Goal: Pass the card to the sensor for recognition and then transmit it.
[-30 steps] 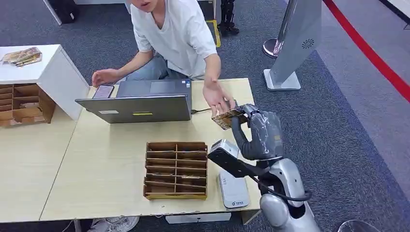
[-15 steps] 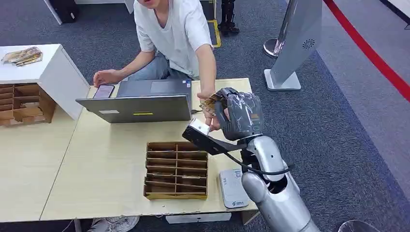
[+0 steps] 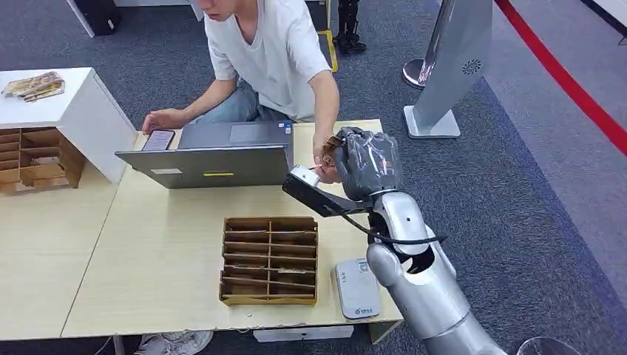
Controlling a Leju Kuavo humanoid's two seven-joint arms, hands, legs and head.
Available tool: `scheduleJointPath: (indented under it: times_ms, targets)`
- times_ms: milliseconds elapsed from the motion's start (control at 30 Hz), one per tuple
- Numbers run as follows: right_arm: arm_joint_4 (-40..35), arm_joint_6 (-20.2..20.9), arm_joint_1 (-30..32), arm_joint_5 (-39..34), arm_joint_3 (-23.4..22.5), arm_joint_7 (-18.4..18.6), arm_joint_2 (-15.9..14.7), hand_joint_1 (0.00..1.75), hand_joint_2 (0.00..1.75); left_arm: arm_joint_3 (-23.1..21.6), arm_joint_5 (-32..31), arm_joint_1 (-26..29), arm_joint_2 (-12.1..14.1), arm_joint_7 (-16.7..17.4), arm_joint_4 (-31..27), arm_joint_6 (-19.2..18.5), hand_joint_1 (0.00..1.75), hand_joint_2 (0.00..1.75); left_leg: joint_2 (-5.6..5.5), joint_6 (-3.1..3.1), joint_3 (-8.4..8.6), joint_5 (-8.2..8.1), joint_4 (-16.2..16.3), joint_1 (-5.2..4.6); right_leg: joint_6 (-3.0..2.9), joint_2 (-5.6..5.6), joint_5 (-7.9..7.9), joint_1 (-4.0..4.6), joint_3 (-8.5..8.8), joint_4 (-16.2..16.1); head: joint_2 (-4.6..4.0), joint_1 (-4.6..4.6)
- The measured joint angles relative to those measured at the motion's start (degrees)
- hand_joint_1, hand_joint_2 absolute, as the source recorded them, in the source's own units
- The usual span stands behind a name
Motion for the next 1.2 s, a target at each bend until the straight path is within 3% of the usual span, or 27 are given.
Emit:
scheduleJointPath:
  times_ms: [167,200,233,633,800,1200]
  targets:
    - [1.14,0.02,-0.28,1.27,-0.59,0.63,0.00,1.75,1.75,-0.28,-0.46,-0.01,0.00,-0.02,0.00,-0.09,0.00,0.00,0.00,0.00,0.00,0.00,0.00,0.00,0.00,0.00,-0.01,0.00,0.00,0.00,0.00,0.00]
    - [1.75,0.02,-0.33,2.42,-1.07,1.07,0.00,0.00,1.75,-0.63,-0.74,-0.01,0.00,-0.02,0.00,-0.13,0.00,0.00,0.00,0.00,-0.01,-0.01,0.00,0.00,0.01,0.00,-0.01,0.00,0.00,0.00,0.00,0.00]
    - [3.10,2.16,-0.91,5.24,-1.70,2.94,0.00,0.00,0.00,-0.81,-1.31,-0.01,0.00,0.00,0.00,-0.15,0.00,0.00,0.01,0.00,0.00,-0.01,0.00,0.00,0.01,0.00,-0.01,0.00,0.00,-0.01,0.00,0.00]
    - [6.21,3.21,-1.89,8.24,-3.04,4.02,-0.02,0.00,0.00,-0.83,-1.86,0.00,0.00,-0.07,0.00,-0.07,0.00,0.00,0.01,0.00,0.00,0.00,0.01,0.00,0.00,0.01,0.00,0.00,-0.02,0.00,0.00,0.00]
    - [2.88,0.08,0.10,6.27,-3.04,0.94,0.00,0.00,0.00,-0.81,-1.38,0.04,0.00,-0.42,0.00,0.46,0.00,0.00,0.00,0.00,-0.01,0.00,0.00,0.00,0.00,0.00,0.00,0.00,-0.02,0.00,0.00,0.00]
    - [-15.35,-6.65,11.38,-8.92,-0.02,-9.75,0.07,0.00,0.00,1.18,2.08,0.60,0.02,-1.92,0.00,2.84,0.00,0.00,0.01,0.01,-0.01,-0.03,-0.01,0.00,0.03,0.00,-0.03,0.00,-0.02,-0.01,0.00,0.00]
